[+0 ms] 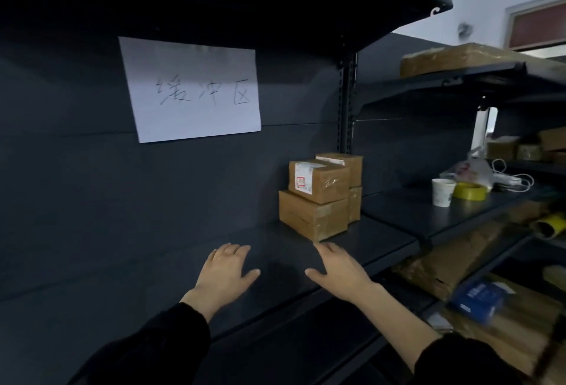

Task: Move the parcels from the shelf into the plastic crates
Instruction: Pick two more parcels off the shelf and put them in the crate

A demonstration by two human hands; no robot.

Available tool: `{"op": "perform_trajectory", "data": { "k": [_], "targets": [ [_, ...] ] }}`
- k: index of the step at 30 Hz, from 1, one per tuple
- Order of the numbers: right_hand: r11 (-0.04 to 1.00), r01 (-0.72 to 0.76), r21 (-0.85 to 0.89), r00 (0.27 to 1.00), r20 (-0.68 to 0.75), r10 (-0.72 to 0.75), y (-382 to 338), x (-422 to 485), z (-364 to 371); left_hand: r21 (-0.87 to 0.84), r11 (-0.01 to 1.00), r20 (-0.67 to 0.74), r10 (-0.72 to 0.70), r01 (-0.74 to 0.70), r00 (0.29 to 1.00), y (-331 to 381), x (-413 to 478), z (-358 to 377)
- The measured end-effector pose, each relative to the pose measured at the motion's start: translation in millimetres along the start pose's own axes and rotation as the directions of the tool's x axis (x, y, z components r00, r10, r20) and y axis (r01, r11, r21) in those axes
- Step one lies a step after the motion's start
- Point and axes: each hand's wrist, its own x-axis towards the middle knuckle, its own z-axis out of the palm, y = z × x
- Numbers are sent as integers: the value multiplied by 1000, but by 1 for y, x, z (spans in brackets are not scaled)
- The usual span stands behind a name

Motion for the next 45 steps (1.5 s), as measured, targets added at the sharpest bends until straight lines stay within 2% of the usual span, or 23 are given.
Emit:
{"op": "perform_trajectory", "data": {
  "k": [11, 13, 17, 22, 24, 26, 29, 33, 35, 38, 41, 45],
  "targets": [
    [994, -30, 108, 994, -103, 41, 97, 57, -30, -42, 999, -24, -3, 2, 1000, 44, 89, 21],
    [993, -15, 114, 995, -99, 27, 121, 70, -38, -109, 994, -53, -23, 17, 998, 63, 109, 26],
    [991, 33, 129, 995, -97, -21, 163, 103, -57, -377, 923, -108, -118, 69, 987, 102, 146, 31],
    [975, 120, 188, 987, -124, -97, 189, 147, -82, -455, 886, -252, -229, 94, 940, 139, 184, 20],
    [967, 147, 210, 984, -127, -122, 190, 163, -88, -506, 855, -256, -280, 118, 925, 148, 197, 14],
    [956, 170, 241, 982, -123, -143, 188, 176, -92, -573, 800, -198, -346, 178, 917, 155, 210, 9],
    [922, 189, 337, 982, -94, -167, 181, 191, -91, -710, 652, -102, -470, 267, 877, 163, 224, 3],
    [849, 180, 496, 984, -80, -161, 174, 203, -85, -875, 393, 42, -520, 283, 853, 172, 235, 1],
    [792, 162, 589, 986, -77, -145, 171, 204, -83, -905, 323, 69, -531, 277, 845, 173, 236, 4],
    [706, 173, 687, 985, -137, -108, 163, 204, -80, -911, 352, 11, -501, 215, 865, 173, 232, 8],
    [649, 235, 724, 970, -219, -108, 148, 196, -81, -917, 395, -153, -463, 48, 873, 171, 217, 7],
    [555, 315, 770, 949, -268, -166, 117, 186, -72, -785, 602, -431, -362, -145, 826, 159, 185, -4]
  ]
}}
